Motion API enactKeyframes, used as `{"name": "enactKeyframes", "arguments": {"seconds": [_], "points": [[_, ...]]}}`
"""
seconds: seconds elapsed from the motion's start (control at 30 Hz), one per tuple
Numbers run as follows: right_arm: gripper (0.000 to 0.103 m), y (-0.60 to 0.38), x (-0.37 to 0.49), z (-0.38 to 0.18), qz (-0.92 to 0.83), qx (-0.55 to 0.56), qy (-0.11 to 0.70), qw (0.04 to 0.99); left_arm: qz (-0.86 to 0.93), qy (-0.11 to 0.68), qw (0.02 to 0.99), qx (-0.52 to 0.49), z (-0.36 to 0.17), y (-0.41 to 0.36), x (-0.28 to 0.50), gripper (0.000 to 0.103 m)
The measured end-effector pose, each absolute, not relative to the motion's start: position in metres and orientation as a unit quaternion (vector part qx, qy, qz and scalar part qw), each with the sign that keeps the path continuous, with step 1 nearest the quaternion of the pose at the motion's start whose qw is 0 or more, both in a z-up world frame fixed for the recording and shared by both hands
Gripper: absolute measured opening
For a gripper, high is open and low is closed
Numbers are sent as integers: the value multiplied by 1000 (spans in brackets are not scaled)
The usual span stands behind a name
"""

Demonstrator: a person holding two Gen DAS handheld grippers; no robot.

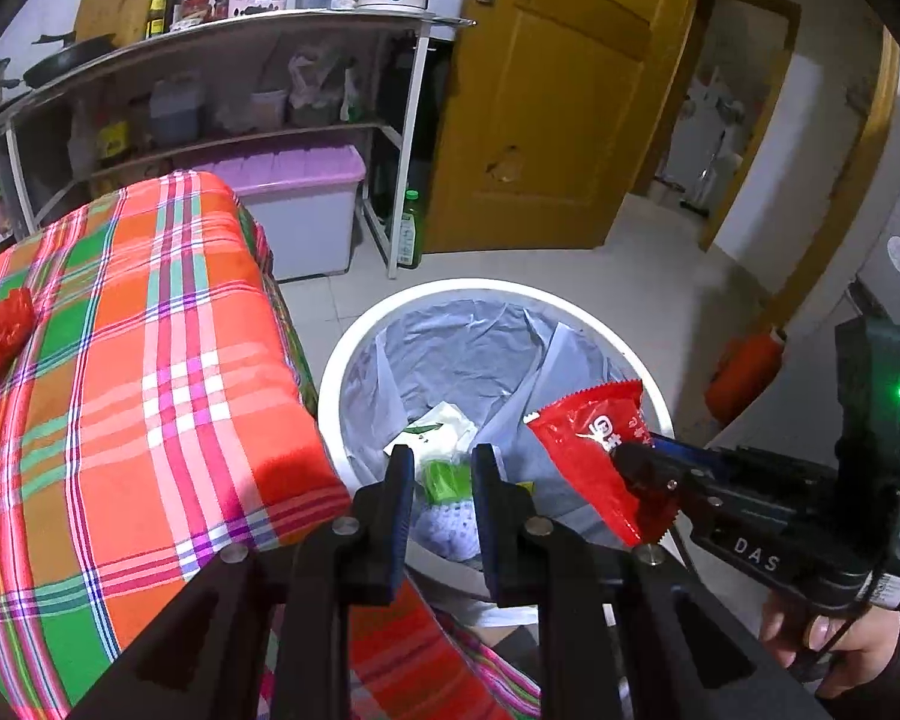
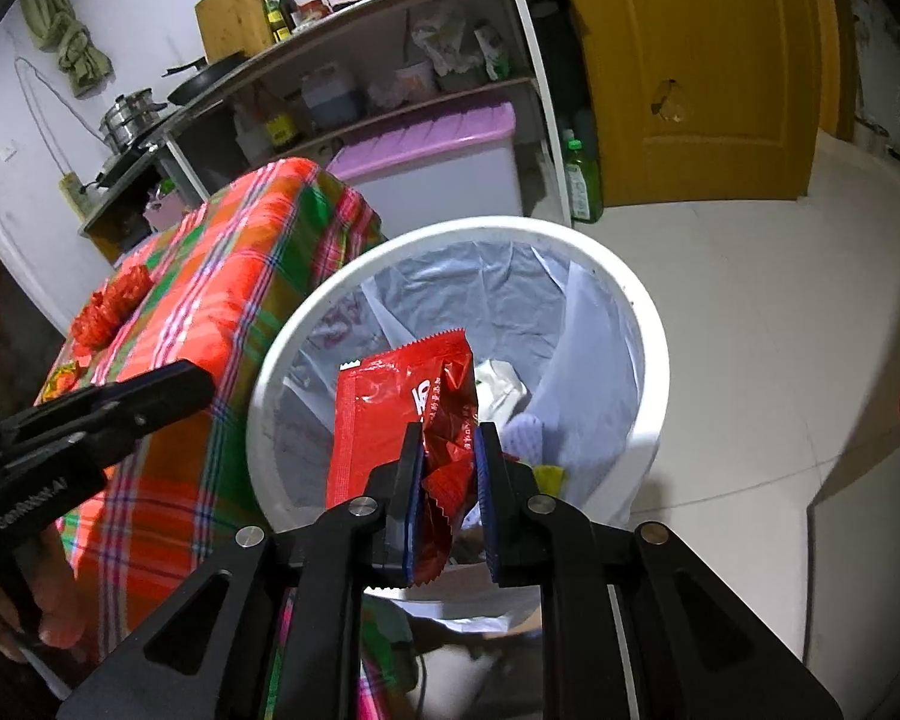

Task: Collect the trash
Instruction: 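Open both grippers to drop the white packet and red wrapper into the bin, then move both grippers back over the gold strip and red plastic bag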

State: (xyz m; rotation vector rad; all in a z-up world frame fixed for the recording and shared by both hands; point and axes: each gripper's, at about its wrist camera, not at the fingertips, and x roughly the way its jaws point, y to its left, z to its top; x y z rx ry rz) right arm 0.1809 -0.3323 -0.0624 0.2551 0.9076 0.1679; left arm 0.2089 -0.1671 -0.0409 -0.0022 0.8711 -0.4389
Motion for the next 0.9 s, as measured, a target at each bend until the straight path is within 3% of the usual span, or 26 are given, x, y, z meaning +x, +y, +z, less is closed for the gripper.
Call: {"name": "enactKeyframes", "arguments": {"seconds": [0.13, 0.27, 0.9], "points": [[19, -331, 180, -64, 82, 121, 435, 888, -210, 416, 885, -6, -38, -163, 207, 19], [34, -330, 178, -59, 85, 123, 428, 891, -209, 410, 887, -11, -33, -160, 201, 19], [34, -284, 121, 20, 145, 101, 353, 919, -190, 347, 918, -30, 18, -104, 133, 19]]}}
